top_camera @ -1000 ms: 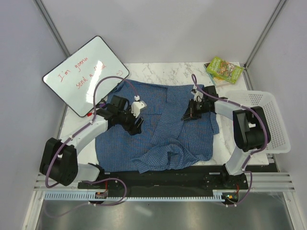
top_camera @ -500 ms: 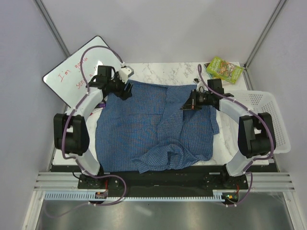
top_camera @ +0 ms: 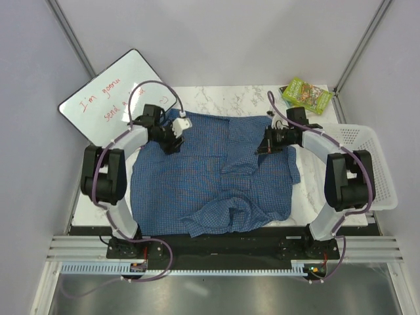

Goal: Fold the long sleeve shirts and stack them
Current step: Flatten the shirt out, then fold the shirt

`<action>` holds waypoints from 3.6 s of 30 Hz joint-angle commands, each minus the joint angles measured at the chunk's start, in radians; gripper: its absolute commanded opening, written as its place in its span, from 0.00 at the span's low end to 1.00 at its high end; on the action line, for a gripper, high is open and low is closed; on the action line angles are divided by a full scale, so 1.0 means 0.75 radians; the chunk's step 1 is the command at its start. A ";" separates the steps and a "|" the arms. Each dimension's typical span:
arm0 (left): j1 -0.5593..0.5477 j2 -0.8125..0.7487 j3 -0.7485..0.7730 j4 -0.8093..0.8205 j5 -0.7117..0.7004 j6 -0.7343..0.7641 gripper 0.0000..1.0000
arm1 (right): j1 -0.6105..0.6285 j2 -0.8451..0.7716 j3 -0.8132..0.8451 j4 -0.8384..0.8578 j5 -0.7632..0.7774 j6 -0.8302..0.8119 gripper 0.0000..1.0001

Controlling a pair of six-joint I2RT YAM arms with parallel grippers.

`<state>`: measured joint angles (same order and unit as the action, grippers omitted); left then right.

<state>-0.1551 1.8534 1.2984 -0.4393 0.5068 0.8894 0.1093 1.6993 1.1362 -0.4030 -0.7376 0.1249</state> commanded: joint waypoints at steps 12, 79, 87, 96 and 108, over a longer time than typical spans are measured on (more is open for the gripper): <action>-0.267 -0.264 -0.481 -0.220 -0.205 0.078 0.56 | -0.003 0.211 0.097 -0.301 0.407 -0.485 0.00; -0.845 -0.154 -0.617 0.885 0.255 0.894 0.09 | -0.046 0.266 0.185 -0.328 0.032 -0.447 0.00; -0.787 -0.183 -0.306 0.772 0.265 0.467 0.02 | -0.046 0.273 0.170 -0.336 0.041 -0.479 0.00; -0.595 0.305 0.504 0.527 0.155 -0.181 0.02 | -0.046 0.246 0.168 -0.346 -0.039 -0.500 0.00; -0.303 0.470 0.858 0.200 0.048 -0.583 0.60 | -0.062 0.262 0.291 -0.385 -0.246 -0.443 0.00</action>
<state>-0.5392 2.2772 1.8786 -0.2111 0.5381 0.5709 0.0700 1.8973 1.2800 -0.6903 -0.8112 -0.2279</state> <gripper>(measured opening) 0.543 0.010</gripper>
